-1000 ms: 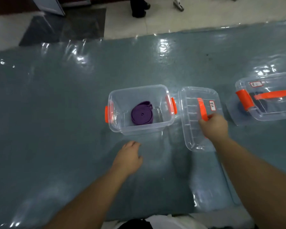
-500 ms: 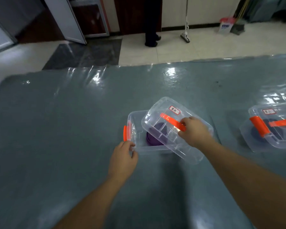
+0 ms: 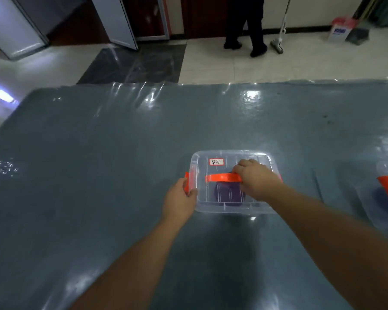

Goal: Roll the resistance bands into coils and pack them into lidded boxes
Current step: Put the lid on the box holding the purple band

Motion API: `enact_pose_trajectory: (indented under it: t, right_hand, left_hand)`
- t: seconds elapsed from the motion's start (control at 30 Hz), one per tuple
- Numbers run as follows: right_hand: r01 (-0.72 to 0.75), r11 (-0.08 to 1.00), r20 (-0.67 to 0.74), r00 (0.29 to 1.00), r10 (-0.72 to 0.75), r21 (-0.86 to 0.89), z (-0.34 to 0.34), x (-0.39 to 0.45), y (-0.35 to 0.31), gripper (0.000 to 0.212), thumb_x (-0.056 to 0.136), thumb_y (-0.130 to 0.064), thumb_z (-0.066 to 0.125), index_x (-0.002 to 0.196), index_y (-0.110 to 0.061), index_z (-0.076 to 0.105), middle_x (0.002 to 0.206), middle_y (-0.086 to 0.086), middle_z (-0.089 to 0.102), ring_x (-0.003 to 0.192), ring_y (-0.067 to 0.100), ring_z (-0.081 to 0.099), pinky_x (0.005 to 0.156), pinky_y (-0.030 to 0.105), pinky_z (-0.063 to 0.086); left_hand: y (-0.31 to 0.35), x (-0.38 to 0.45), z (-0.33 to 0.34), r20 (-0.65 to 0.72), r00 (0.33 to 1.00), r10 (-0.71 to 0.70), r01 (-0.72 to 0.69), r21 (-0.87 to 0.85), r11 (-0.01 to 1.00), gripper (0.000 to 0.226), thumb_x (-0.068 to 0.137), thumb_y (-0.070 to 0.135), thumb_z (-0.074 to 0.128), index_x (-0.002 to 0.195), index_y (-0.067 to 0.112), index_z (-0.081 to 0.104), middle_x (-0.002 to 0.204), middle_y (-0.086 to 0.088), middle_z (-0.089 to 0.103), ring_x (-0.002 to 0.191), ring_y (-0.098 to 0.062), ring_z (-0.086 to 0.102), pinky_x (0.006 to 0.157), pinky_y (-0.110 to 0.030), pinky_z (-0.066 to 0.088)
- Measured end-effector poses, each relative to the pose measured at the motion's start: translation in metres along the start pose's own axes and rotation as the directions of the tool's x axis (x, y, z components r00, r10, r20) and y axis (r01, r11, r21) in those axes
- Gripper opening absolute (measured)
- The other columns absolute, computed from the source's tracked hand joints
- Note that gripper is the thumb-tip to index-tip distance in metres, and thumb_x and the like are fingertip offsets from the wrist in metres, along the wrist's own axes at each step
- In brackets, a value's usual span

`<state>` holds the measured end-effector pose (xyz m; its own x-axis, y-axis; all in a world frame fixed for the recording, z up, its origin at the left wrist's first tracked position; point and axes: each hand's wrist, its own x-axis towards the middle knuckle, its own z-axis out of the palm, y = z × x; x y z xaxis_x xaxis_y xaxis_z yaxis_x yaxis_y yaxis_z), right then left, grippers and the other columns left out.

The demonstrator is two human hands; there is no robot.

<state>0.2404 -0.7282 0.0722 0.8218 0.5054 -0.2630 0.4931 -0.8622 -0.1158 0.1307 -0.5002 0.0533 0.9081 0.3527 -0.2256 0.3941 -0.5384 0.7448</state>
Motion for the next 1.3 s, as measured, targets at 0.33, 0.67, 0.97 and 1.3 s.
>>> enact_pose_trajectory:
  t: [0.33,0.67,0.97,1.3]
  right_hand:
    - [-0.354,0.802,-0.302,0.792,0.53,0.481,0.045,-0.042,0.042,0.04,0.091,-0.006,0.069,0.13,-0.001,0.063,0.129,0.024,0.062,0.117,0.048,0.057,0.103,0.052,0.045]
    - [-0.475,0.139,0.256,0.672,0.695,0.869,0.024,-0.048,0.056,0.058,0.099,-0.02,0.07,0.147,0.003,0.046,0.129,0.017,0.06,0.107,0.03,0.058,0.09,0.037,0.046]
    - [-0.457,0.163,0.228,0.683,0.694,0.874,0.033,-0.041,0.065,0.02,0.093,-0.015,0.075,0.103,0.002,0.07,0.092,0.017,0.071,0.078,0.026,0.065,0.071,0.035,0.053]
    - [-0.49,0.291,0.153,0.681,0.716,0.821,0.032,-0.037,0.055,0.007,0.094,-0.016,0.069,0.097,-0.01,0.069,0.092,0.011,0.071,0.088,0.033,0.068,0.082,0.042,0.058]
  left_hand:
    - [0.006,0.016,0.009,-0.036,0.997,-0.075,0.079,0.109,0.991,0.026,0.095,0.023,0.064,0.12,0.017,0.066,0.119,-0.001,0.071,0.097,-0.023,0.066,0.084,-0.034,0.053]
    - [0.015,0.039,0.012,0.083,0.924,-0.372,0.381,-0.168,0.909,0.063,0.093,0.025,0.069,0.151,0.012,0.046,0.132,-0.004,0.064,0.119,-0.032,0.065,0.1,-0.042,0.052]
    - [0.03,0.04,0.013,0.051,0.988,-0.147,0.14,0.12,0.983,0.018,0.09,0.005,0.055,0.094,0.019,0.066,0.089,-0.003,0.068,0.083,-0.031,0.065,0.07,-0.032,0.046]
    - [0.034,0.036,0.016,0.022,0.996,-0.09,0.082,0.252,0.964,0.021,0.096,0.006,0.049,0.088,0.024,0.057,0.083,0.001,0.061,0.079,-0.028,0.058,0.069,-0.031,0.042]
